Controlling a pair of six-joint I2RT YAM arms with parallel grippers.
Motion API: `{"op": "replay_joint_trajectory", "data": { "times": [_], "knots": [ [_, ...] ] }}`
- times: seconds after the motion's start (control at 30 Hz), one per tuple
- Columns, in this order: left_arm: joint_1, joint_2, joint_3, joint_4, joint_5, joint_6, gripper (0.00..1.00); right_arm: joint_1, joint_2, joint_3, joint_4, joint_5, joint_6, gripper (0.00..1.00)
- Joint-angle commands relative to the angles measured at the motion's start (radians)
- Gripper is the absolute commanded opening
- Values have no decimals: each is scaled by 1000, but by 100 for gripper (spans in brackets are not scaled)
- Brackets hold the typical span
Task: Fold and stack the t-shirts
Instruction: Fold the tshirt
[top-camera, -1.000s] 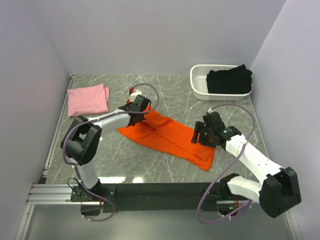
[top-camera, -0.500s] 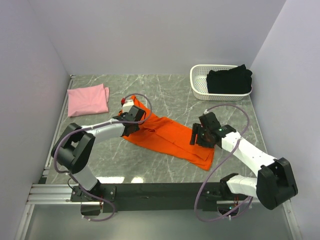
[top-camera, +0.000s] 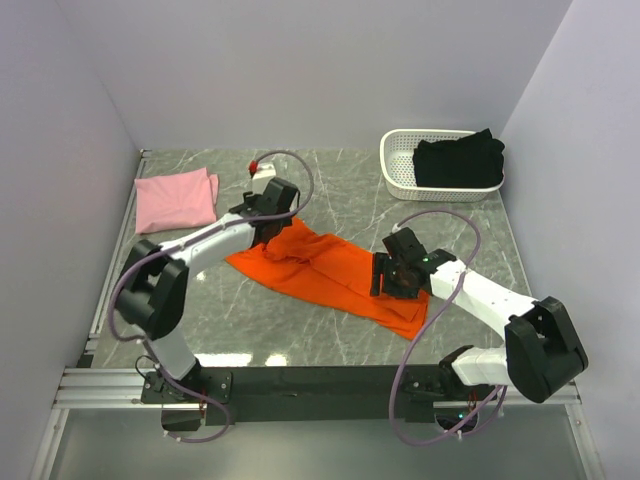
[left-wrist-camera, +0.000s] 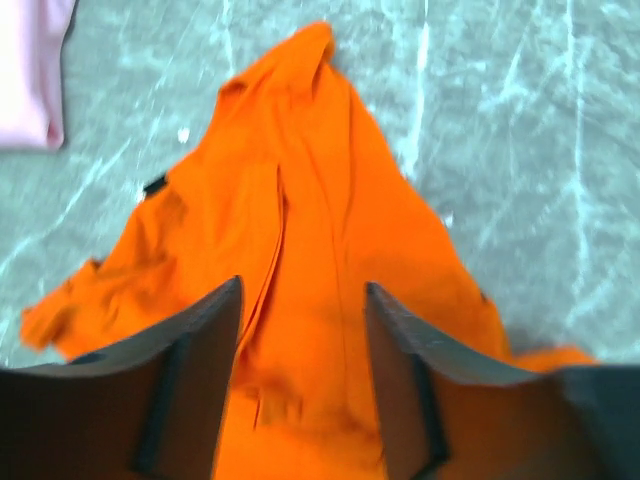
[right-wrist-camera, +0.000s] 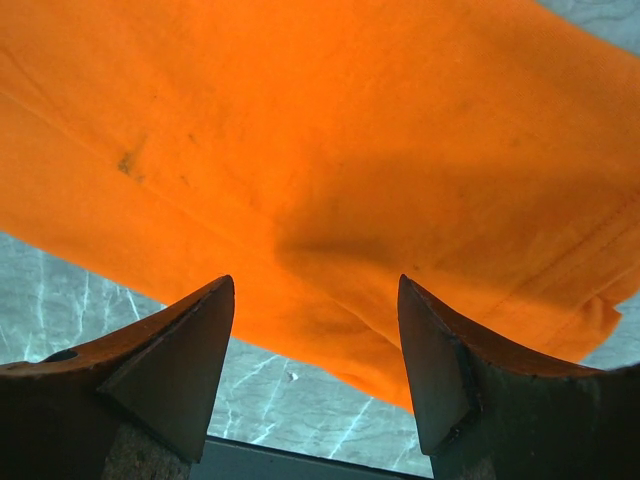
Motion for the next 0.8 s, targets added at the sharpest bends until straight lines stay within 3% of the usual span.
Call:
{"op": "replay_joint_trajectory", "data": {
  "times": [0.0,0.3,0.77],
  "knots": [
    [20,94,88,-40,-44,64,55,14,-1,22,25,3,11,73],
    [87,174,104,-37,11,86,47,18,-7,14,23,8,16,73],
    [129,246,120,18,92,127,47,46,7,25,13,14,30,73]
  ]
}}
